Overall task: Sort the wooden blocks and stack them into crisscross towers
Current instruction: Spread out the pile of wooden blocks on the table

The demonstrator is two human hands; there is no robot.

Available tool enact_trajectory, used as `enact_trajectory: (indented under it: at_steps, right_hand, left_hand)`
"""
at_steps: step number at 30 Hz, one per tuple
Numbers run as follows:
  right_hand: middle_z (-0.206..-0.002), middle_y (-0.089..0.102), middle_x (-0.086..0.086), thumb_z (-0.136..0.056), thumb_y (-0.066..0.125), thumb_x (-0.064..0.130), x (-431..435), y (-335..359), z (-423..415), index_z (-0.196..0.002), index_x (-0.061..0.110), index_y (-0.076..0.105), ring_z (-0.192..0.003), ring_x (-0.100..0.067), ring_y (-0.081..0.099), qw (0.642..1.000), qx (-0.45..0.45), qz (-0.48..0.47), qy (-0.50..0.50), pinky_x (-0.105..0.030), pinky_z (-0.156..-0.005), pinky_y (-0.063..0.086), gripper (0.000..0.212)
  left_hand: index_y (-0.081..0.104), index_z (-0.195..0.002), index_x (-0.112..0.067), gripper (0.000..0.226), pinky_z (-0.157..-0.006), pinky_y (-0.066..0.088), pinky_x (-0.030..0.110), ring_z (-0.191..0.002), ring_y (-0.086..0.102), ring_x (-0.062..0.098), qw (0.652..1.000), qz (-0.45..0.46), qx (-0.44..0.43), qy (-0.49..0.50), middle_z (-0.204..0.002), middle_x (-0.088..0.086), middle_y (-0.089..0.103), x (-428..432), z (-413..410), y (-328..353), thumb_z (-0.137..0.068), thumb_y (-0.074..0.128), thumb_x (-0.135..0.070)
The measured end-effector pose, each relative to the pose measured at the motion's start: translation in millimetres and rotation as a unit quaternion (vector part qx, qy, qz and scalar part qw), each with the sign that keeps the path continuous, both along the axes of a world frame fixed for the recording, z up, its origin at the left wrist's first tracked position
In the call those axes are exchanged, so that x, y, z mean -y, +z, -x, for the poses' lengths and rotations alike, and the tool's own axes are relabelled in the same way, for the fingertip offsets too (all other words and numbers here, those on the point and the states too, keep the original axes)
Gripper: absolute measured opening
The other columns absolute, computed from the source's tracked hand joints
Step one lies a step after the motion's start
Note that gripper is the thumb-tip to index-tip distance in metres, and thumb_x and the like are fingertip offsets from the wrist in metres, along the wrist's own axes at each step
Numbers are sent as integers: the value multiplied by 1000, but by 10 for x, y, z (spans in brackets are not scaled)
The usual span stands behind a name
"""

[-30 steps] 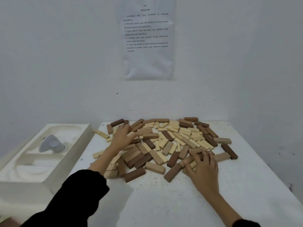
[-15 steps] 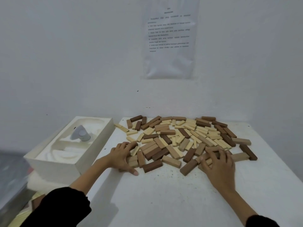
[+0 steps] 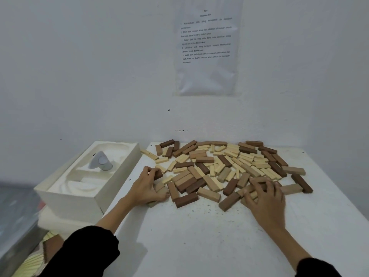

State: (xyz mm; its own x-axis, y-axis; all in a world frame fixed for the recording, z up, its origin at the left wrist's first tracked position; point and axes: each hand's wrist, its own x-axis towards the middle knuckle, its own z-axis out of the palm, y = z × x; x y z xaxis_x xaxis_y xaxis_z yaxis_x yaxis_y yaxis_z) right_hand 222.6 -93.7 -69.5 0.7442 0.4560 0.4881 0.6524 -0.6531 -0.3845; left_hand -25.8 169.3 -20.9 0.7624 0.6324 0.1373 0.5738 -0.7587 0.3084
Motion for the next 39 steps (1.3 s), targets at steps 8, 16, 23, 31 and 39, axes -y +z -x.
enact_trajectory:
  at_steps: [8,16,23,31,39]
  right_hand:
    - [-120,57,-25,-79,41,50,9,35,23,-107,16,70,-112,-50,48,1000,-8,-4,1,-60,-86,42,53]
    - [-120,58,-23,-77,36,51,4,87,66,-104,17,71,-112,-47,50,1000,-23,18,-7,-57,-85,44,56]
    - [-116,61,-20,-77,38,50,7,149,85,-102,20,72,-108,-44,55,998,-40,44,-12,-55,-83,48,52]
    - [-120,60,-20,-78,37,51,10,97,36,-105,21,71,-112,-44,52,999,-35,42,-4,-55,-84,46,53]
    - [-121,59,-20,-78,36,51,-17,15,-1,-106,20,70,-114,-43,47,999,-5,41,-11,-55,-85,46,55]
  left_hand:
    - [48,-103,-23,67,-62,40,21,-73,50,11,984,112,135,35,-90,-4,58,18,-114,101,-48,60,-60]
    - [42,-99,-14,58,-65,37,27,-87,49,16,934,238,257,75,-91,-4,49,342,-1243,540,-63,79,-41]
    - [41,-109,-13,65,-75,41,32,-99,52,23,963,185,192,31,-107,7,53,549,-2035,424,-64,72,-48]
    - [40,-134,-5,56,-103,33,37,-128,36,30,964,135,227,45,-137,15,34,292,-1886,398,-94,50,-42]
    - [30,-141,-15,65,-109,21,51,-136,17,40,929,179,140,291,-147,23,15,-713,-1210,279,-91,53,-48]
